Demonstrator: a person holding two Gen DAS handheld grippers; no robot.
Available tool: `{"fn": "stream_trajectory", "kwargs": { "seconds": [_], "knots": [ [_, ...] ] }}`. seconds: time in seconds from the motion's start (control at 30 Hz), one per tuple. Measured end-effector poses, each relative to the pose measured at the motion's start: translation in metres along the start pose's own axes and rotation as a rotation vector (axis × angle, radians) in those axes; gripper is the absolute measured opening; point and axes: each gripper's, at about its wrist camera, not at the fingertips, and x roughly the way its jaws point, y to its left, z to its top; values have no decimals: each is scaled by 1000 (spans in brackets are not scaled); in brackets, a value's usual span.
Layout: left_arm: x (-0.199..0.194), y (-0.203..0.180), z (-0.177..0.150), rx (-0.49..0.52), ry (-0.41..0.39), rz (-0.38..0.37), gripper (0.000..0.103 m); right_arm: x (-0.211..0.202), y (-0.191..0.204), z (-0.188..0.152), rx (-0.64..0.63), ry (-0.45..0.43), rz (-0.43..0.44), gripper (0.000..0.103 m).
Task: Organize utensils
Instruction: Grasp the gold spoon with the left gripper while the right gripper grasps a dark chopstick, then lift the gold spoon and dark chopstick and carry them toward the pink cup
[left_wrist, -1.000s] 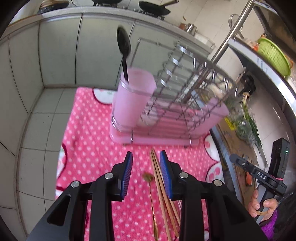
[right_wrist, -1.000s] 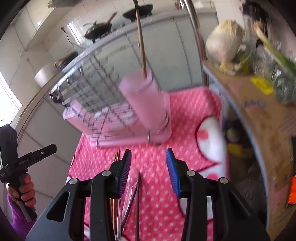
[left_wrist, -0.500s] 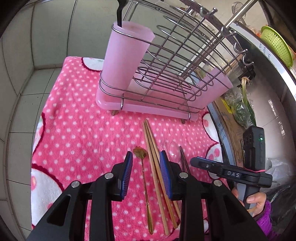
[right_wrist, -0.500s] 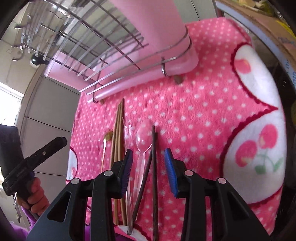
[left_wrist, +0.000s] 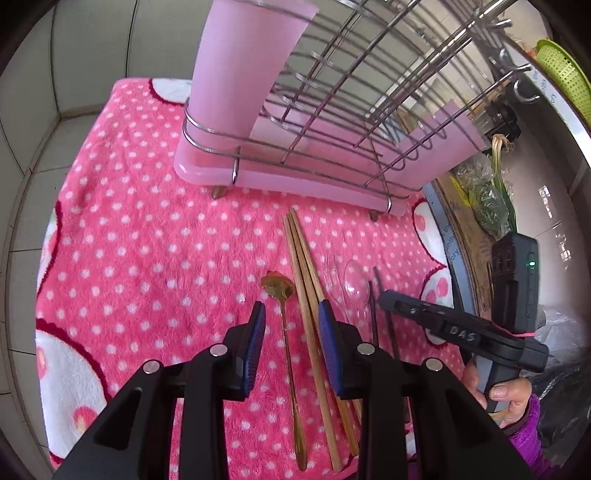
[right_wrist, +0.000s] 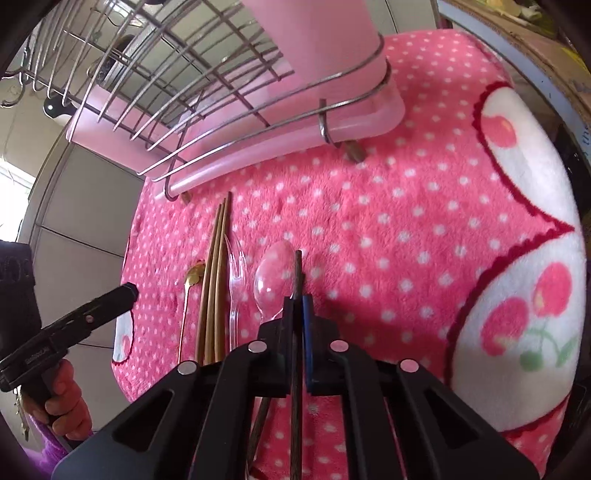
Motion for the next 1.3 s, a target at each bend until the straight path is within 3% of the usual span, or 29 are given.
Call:
{"fn": "stream_trajectory", "kwargs": {
  "seconds": [0.3, 0.57, 0.73, 0.97, 1.3],
  "knots": [
    [39, -2, 10, -11, 131, 23, 23, -29, -34, -1, 61, -55, -10, 5],
    [67, -12, 17, 22, 170, 95, 8, -24, -44, -3, 70, -25, -10, 5],
    [70, -16, 19, 46, 142, 94, 1, -14, -39, -2, 57, 12, -25, 6],
    [46, -7, 15, 46, 81, 72, 1, -4, -30, 3, 41, 38, -62, 6],
    [-17, 5, 9, 28, -106, 13, 1, -21, -32, -5, 52, -66, -36, 5]
  ]
}}
